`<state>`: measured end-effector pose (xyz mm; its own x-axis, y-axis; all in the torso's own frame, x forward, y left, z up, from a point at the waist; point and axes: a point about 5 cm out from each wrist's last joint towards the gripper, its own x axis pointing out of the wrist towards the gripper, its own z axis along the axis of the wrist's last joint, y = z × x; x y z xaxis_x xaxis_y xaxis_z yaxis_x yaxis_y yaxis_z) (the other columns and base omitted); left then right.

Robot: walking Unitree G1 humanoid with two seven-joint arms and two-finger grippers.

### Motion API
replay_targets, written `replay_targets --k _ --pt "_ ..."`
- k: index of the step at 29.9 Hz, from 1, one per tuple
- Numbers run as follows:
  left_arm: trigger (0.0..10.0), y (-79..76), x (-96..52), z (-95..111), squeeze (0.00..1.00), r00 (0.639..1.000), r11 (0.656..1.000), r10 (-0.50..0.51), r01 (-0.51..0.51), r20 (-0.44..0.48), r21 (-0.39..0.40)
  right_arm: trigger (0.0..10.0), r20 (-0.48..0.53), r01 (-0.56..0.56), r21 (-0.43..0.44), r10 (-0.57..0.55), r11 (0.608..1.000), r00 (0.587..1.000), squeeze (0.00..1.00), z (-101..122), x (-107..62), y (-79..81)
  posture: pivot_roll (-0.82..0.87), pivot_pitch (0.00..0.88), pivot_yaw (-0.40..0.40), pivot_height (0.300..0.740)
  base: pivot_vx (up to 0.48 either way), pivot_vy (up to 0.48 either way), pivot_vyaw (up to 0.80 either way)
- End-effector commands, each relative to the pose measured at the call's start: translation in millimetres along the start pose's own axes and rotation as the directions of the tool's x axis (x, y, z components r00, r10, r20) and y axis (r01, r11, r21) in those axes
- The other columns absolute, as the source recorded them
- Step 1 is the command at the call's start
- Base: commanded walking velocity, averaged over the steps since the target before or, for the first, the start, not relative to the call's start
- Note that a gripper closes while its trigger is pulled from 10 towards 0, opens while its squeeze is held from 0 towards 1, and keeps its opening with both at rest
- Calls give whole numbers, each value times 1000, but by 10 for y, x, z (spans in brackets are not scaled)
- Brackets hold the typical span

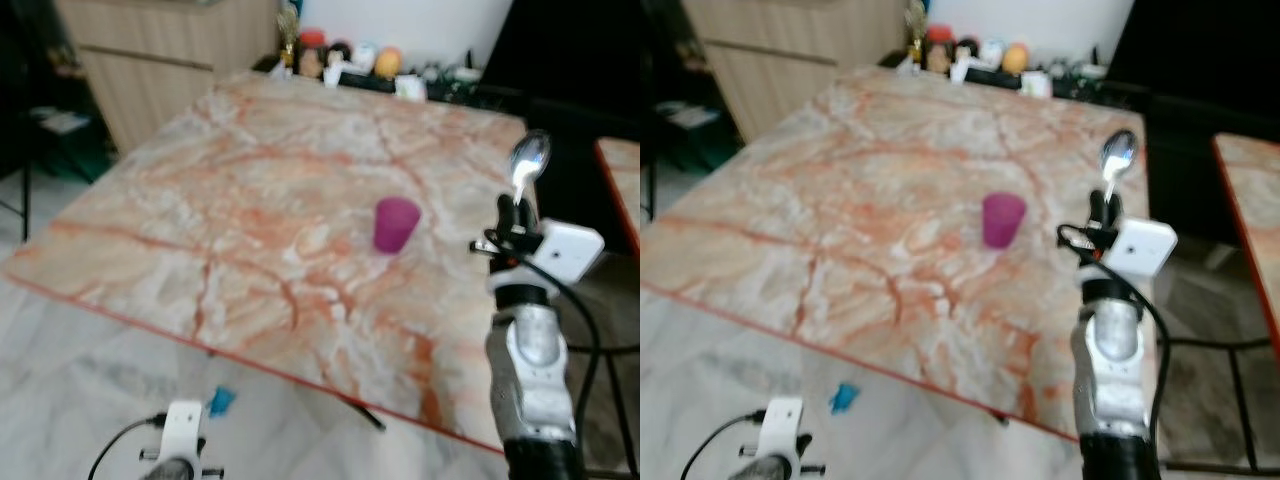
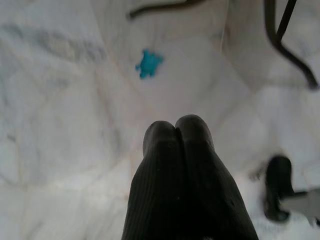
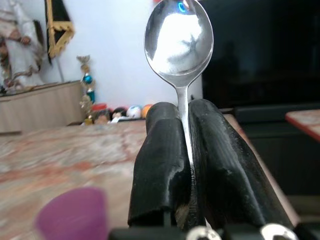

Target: Setting the table

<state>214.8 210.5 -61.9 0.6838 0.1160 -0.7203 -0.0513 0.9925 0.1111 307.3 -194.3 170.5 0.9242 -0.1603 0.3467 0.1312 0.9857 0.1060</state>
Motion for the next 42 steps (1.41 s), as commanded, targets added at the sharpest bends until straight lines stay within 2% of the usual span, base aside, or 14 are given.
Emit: replay_targets --k 1,7,24,32,39,42 --pt "10000 -62 -8 -48 0 1000 1000 -12 12 -12 2 10000 9 28 -14 -28 1000 1000 0 13 10 -74 59 55 -7 740 0 -330 0" --pt "10000 -64 -7 -40 0 1000 1000 -11 11 -9 1 10000 -4 28 -7 -28 1000 1000 0 1 22 -78 60 53 -7 740 0 -331 0" --pt "10000 -57 -9 -48 0 1000 1000 -9 9 -10 1 10000 -13 8 0 -8 1000 1000 0 -20 24 -46 60 56 -7 740 0 -336 -702" --pt "10000 -66 -10 -51 0 1000 1000 -11 11 -10 1 10000 8 15 -3 -15 1000 1000 0 7 26 -51 56 56 -6 740 0 -339 0" --pt "10000 -68 -11 -55 0 1000 1000 -14 14 -11 -6 10000 0 17 -40 -17 999 1000 0 -3 29 -71 55 57 -8 740 0 -313 0" --pt "10000 -72 -11 -58 0 1000 1000 -18 18 -11 -15 10000 3 -7 -64 7 998 1000 0 6 35 -23 54 59 -10 740 0 -276 0"
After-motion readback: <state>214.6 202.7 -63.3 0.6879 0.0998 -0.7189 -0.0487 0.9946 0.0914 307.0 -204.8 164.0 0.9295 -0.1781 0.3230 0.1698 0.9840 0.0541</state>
